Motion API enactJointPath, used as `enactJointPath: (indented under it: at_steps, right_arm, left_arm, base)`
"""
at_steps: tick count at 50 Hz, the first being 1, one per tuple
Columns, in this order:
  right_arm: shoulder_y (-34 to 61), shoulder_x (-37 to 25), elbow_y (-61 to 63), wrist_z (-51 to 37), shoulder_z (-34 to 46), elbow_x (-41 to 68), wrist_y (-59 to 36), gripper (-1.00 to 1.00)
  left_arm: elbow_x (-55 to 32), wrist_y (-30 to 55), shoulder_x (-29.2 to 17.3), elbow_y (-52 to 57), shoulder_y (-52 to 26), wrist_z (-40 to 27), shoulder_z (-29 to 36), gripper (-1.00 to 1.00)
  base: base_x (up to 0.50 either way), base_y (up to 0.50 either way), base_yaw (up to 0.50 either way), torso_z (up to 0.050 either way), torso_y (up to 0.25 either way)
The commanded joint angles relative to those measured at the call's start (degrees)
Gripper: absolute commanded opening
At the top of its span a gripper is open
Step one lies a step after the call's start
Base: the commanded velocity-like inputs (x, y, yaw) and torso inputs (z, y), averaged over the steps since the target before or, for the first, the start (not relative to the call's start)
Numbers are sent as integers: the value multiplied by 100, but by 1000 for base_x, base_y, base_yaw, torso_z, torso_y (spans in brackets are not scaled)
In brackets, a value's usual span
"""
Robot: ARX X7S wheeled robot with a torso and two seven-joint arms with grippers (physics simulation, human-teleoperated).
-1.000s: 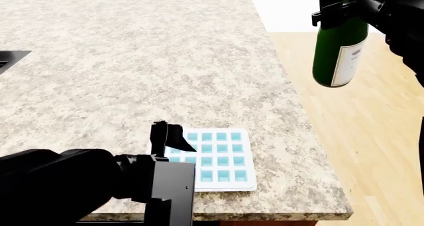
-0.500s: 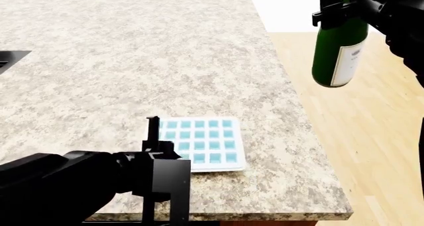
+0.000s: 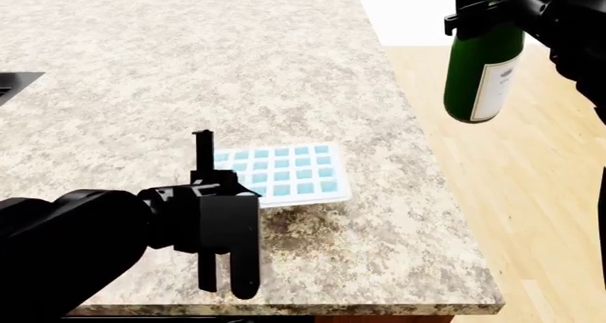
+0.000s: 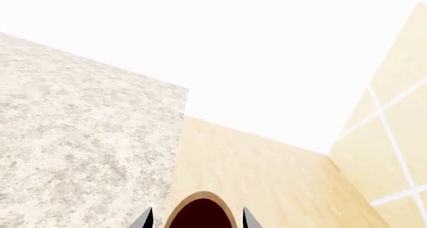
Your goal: Pick the bottle and ice cube tray and place them in the sink. Then turn on the water.
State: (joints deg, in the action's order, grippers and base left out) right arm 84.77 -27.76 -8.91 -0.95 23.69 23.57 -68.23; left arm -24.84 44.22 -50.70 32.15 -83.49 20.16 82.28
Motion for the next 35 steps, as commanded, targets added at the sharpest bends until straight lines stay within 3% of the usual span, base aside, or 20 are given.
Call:
enactJointPath:
  at_steps: [1,35]
  right_arm:
    - [112,5,47,7,-1,-121,-4,-100]
    - [-355,-343,1548,-60,-239,333,-699,-100]
  left_arm:
    - [2,-253,-181,-2,-144,-86,-285,-100]
    - [10,-1444,-569,-682,-620,170,-1043,-100]
  base:
    - [0,0,0,0,0]
    - [0,0,0,0,1]
